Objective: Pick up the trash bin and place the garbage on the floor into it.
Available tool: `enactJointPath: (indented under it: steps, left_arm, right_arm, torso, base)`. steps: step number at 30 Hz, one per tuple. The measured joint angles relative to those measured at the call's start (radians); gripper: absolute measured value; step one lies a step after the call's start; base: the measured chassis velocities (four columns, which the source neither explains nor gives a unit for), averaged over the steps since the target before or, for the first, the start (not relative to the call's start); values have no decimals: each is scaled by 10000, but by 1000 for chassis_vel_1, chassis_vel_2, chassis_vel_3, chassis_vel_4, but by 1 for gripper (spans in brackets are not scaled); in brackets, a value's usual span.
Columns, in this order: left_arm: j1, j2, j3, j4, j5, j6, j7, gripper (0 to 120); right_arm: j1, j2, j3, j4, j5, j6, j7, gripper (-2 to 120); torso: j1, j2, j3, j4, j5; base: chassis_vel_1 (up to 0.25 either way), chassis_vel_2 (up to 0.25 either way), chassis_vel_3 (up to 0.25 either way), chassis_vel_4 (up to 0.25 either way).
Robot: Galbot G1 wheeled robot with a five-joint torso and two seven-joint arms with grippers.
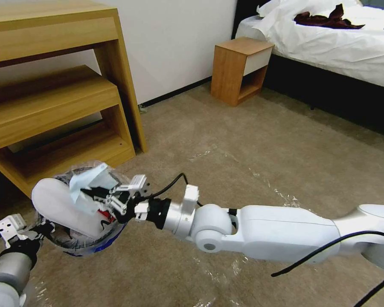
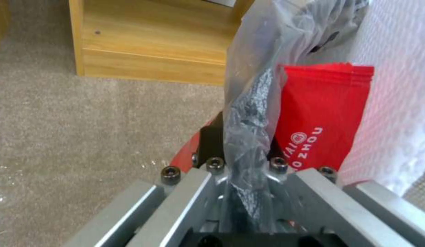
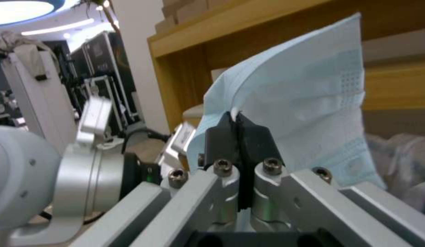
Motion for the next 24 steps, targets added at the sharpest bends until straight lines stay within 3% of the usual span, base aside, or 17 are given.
enactJointPath:
  steps: [24]
  left_arm:
    - [-29, 11, 8, -89, -58, -61, 48, 1]
  right_arm:
    - [292, 1647, -737, -1915, -467, -180, 67, 0]
  torso:
    - [0, 0, 0, 0, 0]
  base:
    - [0, 0, 0, 0]
